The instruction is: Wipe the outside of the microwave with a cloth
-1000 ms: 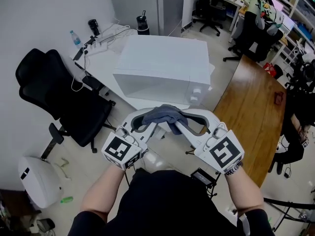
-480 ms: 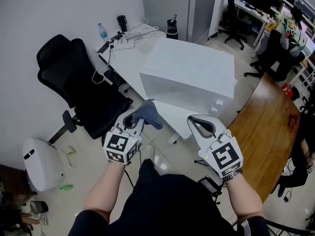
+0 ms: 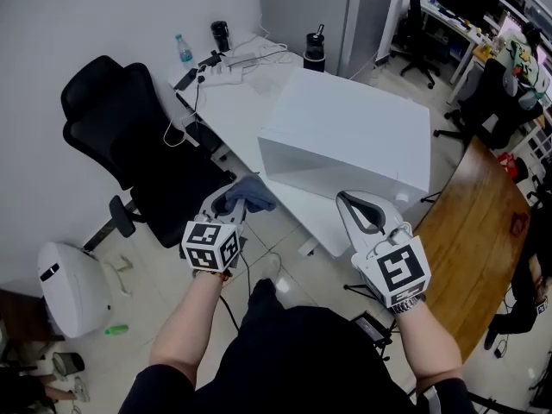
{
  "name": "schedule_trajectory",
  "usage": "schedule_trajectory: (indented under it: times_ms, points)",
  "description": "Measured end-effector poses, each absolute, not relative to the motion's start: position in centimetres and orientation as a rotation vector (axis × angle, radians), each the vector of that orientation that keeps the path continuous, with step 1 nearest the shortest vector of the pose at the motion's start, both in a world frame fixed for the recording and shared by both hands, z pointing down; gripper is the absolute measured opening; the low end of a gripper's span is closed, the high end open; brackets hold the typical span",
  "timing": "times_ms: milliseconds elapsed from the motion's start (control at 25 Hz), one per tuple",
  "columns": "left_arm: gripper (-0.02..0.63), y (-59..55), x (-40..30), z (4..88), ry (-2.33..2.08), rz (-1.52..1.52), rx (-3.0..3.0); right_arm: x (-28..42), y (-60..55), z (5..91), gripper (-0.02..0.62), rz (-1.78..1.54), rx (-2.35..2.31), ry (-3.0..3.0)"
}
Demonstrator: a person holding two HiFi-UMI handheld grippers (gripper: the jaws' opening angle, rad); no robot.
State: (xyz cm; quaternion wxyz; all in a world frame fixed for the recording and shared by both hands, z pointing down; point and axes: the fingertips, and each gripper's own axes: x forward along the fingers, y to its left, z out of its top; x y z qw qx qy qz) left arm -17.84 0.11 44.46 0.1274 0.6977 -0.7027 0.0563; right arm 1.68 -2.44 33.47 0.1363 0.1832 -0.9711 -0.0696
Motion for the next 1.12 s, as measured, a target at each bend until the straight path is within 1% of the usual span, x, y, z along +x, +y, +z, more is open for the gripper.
schedule_trajectory:
  times_ms: [360, 600, 840, 1120]
  points:
    - [0.046, -6.0, -24.1, 49.4, -1.935, 0.125, 1.938, -2.8, -9.8, 32.9, 0.001, -0.205, 0.755, -2.817]
    - [0.046, -10.6, -26.7, 51.7, -1.841, 0.116, 1.939, -6.3, -14.0, 33.3, 0.001, -0.194, 0.809, -2.795]
    - [0.046, -14.4, -26.0, 53.1, -1.677, 0.13, 2.04, -8.9, -17.3, 34.2, 0.0, -0.172, 0.857, -2.767]
    - [0.044, -18.0, -24.7, 53.4, -1.496, 0.162, 2.184, -10.4, -20.1, 34.2, 0.0, -0.167, 0.904, -2.748]
